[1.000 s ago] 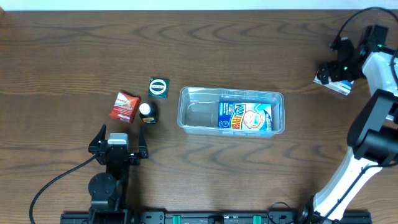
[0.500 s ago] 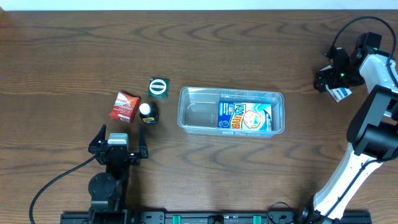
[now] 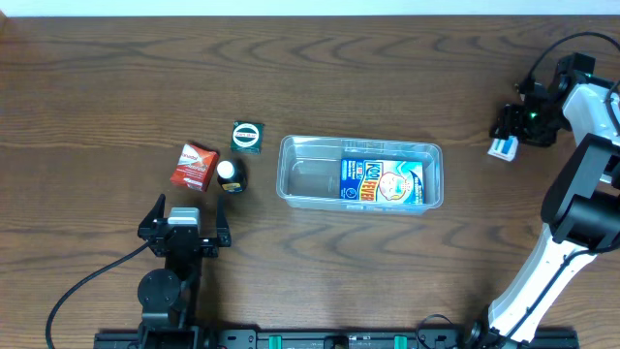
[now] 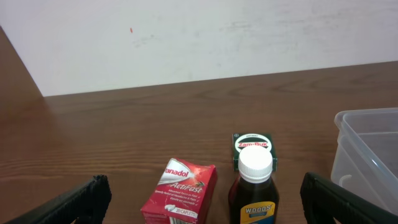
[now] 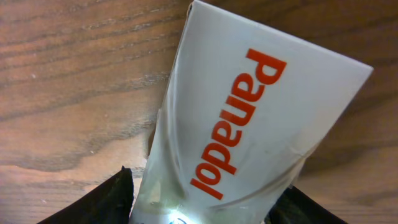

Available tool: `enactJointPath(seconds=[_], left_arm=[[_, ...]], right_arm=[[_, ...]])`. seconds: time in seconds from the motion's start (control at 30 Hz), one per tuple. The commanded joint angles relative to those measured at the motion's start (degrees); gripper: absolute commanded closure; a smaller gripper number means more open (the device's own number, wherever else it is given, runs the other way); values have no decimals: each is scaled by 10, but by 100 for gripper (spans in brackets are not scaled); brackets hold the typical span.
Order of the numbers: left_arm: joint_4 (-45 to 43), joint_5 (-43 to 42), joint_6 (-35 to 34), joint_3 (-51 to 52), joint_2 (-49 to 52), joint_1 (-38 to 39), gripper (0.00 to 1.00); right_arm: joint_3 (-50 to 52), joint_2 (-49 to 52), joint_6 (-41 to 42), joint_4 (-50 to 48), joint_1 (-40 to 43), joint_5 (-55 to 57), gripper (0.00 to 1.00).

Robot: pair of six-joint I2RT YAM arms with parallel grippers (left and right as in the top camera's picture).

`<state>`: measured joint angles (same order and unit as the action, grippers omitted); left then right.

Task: Pack container
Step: 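Grasp the white Panadol packet with the right gripper and lift, then carry the Panadol packet left over the container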

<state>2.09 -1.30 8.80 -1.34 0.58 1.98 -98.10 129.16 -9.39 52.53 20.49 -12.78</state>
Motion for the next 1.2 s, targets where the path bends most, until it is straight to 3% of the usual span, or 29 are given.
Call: enactJointPath(seconds=[0.0,0.27,0.43,0.77,1.17], left_arm=[[21,13,-5,11,-3,-2,2],[21,13,-5,11,-3,-2,2],[21,13,-5,11,-3,-2,2],[21,13,-5,11,-3,-2,2],[21,13,-5,11,-3,-2,2]], right_arm=[[9,11,43,6,-7,-8,40],[8,10,67,11,-9,35,60],[6,-5,78,15,-13,40,65],[5,-122,86,36,-53,33,65],[5,-310,80,111,-204,-7,62]])
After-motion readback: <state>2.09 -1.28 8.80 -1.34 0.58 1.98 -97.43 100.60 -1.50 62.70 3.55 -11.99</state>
